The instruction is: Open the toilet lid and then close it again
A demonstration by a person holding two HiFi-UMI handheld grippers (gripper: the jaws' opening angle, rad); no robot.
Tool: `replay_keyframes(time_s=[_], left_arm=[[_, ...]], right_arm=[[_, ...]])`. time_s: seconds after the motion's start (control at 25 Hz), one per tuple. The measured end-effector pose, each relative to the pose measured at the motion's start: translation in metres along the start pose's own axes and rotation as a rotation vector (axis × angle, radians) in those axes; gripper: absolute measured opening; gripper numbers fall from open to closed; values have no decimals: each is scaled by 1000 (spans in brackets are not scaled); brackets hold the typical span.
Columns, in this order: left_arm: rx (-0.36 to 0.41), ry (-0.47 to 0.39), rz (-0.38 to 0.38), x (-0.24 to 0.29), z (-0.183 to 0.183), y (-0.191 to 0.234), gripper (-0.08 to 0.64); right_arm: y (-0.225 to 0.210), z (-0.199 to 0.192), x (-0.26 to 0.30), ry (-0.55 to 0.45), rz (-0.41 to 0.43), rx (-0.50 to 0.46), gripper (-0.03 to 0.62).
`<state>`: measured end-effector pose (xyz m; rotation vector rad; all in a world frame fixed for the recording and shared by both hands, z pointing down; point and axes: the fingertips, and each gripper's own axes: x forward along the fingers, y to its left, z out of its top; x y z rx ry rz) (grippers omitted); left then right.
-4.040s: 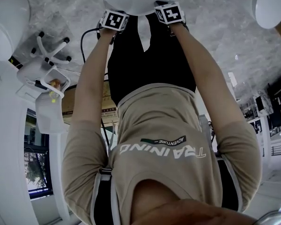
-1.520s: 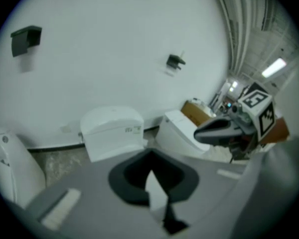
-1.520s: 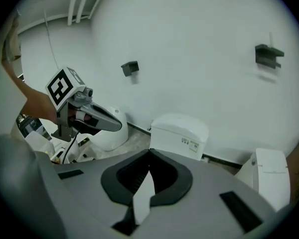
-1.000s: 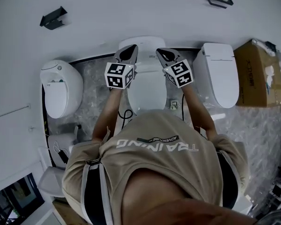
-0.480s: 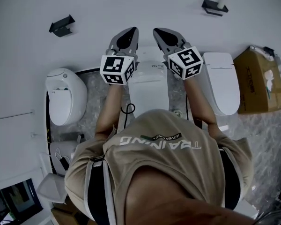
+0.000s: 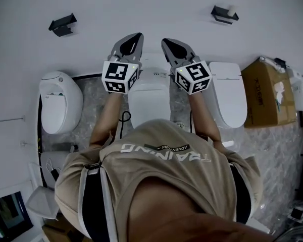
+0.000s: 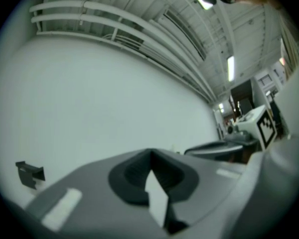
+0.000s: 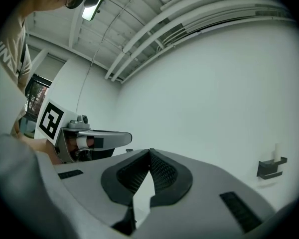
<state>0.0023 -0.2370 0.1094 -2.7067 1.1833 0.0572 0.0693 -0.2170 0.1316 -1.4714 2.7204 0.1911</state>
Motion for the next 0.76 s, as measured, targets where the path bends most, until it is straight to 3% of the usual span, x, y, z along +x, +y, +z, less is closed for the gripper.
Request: replay_keyframes(time_s=[0.12, 0.28, 0.76], left_arm=[[-44, -3, -29, 3, -3, -9, 5], [-7, -4, -39, 1, 3, -18, 5], [3, 22, 19, -21, -3, -11, 5]], right_arm=[[-3, 1, -9, 3, -6, -5, 14], [-2, 5, -19, 5, -18, -10, 14], [8, 11, -17, 19, -4, -44, 14]])
